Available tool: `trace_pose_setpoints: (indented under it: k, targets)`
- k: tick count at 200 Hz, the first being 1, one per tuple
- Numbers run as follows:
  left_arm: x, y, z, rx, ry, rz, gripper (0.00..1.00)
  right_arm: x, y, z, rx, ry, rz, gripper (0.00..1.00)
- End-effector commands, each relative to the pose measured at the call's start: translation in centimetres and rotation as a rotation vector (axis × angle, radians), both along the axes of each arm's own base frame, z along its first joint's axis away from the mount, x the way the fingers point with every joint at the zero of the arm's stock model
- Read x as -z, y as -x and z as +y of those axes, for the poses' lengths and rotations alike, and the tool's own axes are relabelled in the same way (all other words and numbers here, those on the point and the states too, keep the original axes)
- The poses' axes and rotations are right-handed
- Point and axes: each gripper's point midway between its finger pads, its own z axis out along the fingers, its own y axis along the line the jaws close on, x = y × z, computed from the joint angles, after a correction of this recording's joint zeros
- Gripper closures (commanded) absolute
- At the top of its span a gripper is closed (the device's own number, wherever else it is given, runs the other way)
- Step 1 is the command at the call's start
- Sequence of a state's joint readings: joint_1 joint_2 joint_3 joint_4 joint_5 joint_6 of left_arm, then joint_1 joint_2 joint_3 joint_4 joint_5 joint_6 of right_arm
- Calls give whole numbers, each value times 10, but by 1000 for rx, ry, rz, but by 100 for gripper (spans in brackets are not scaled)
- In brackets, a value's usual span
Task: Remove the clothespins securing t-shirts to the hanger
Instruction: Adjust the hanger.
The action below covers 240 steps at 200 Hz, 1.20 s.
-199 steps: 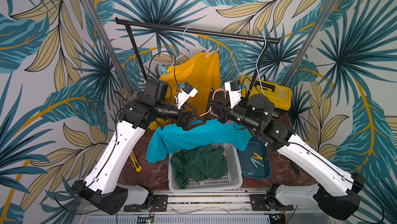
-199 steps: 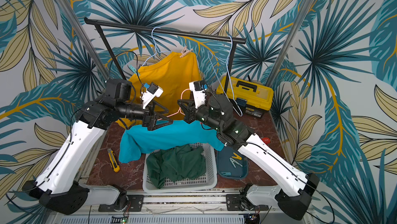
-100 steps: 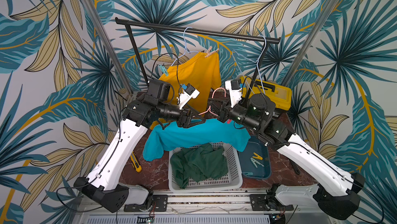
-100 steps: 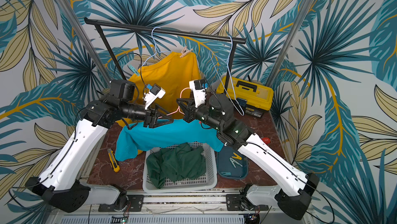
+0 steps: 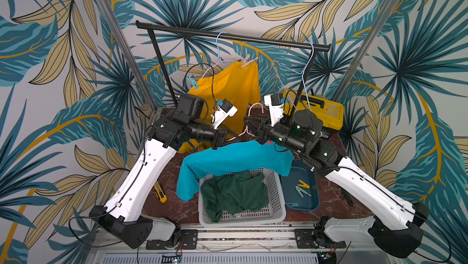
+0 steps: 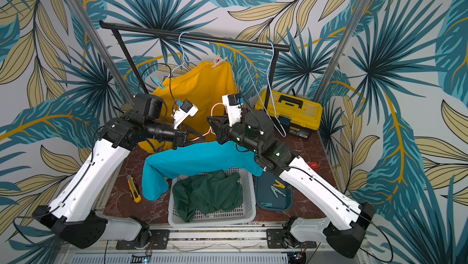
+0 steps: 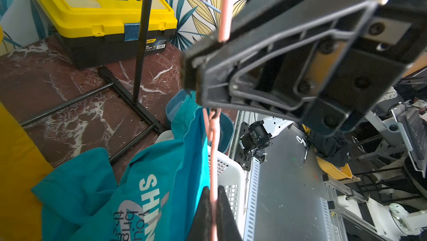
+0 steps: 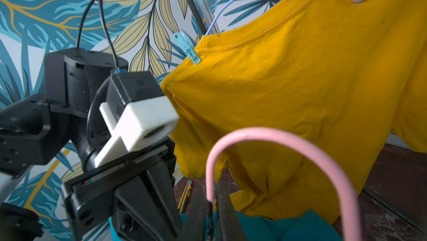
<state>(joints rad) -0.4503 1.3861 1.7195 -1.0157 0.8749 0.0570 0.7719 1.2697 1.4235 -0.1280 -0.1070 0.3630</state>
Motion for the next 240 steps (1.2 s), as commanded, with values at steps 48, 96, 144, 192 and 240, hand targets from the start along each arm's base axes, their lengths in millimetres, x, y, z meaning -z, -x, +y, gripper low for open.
trace_pose_setpoints:
  k: [48,96,144,192,240]
  targets:
    - [-22,1,27,-135,-92,-289,100,-2,9,-31,88,-7,-15,22]
    - [-21,-13,44,-284,-184,-437,100,16,28,-55,118,-18,42,4]
    - [-21,1,36,-266,-285,-623,100,43,23,-98,333,-70,207,1]
    - [-12,7,25,-253,-491,-838,100,65,23,-141,574,-219,440,1]
    - [6,5,12,-263,-684,-1008,100,94,31,-171,715,-424,606,6]
